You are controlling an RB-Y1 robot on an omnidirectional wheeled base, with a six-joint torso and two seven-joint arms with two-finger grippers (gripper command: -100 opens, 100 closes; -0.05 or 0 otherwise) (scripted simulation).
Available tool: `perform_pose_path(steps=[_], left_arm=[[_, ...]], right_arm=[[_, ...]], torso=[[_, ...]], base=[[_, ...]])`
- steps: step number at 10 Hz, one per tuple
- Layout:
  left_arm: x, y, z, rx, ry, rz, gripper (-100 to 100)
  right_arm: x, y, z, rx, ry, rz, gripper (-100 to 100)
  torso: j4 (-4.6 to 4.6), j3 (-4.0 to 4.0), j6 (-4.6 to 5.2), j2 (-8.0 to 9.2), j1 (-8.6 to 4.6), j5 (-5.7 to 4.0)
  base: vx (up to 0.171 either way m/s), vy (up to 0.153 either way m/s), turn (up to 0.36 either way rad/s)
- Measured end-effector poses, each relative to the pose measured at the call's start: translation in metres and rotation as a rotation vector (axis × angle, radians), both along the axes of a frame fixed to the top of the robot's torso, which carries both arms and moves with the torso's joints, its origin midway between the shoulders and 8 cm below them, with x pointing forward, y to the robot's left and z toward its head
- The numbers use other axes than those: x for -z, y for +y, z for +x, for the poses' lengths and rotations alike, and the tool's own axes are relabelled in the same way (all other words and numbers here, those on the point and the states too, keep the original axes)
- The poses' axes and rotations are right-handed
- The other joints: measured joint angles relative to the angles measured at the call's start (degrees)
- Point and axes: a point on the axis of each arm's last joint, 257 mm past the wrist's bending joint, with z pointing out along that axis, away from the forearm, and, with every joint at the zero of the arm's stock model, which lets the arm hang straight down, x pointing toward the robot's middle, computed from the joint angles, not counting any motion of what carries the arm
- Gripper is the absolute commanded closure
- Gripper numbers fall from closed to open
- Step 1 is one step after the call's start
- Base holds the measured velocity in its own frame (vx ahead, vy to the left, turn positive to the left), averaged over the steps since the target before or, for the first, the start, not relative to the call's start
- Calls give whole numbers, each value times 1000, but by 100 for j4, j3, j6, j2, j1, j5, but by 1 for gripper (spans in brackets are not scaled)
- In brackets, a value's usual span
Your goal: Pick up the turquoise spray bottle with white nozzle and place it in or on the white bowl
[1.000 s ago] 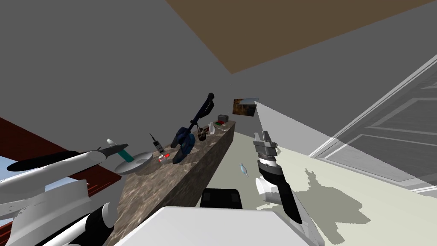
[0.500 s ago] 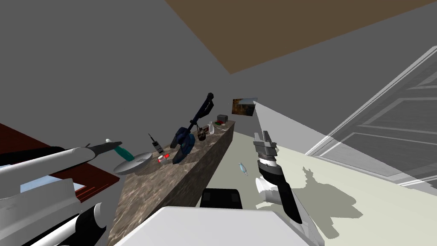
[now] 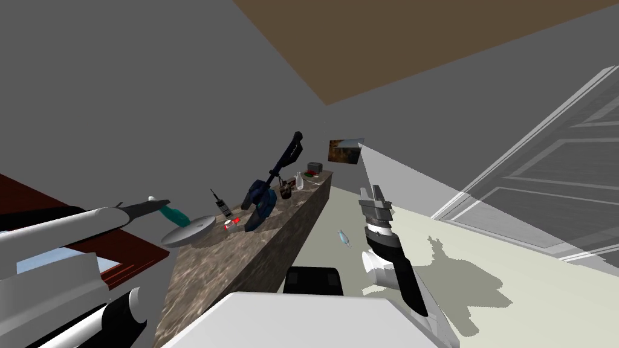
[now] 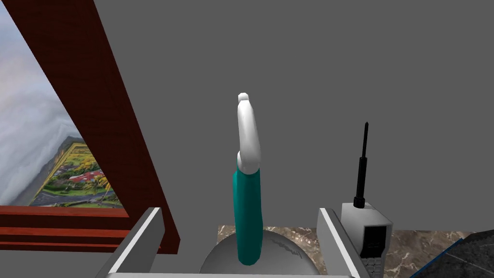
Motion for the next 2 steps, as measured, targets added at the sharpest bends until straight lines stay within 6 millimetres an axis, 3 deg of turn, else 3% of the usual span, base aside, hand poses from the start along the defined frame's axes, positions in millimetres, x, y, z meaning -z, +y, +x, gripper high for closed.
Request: perform_pose_path(steps=[2], left_arm=[[0, 0, 0, 0, 0, 0, 0]], right_arm=[[0, 0, 0, 0, 0, 0, 0]], torso=[[0, 0, 0, 0, 0, 0]], base=[[0, 0, 0]])
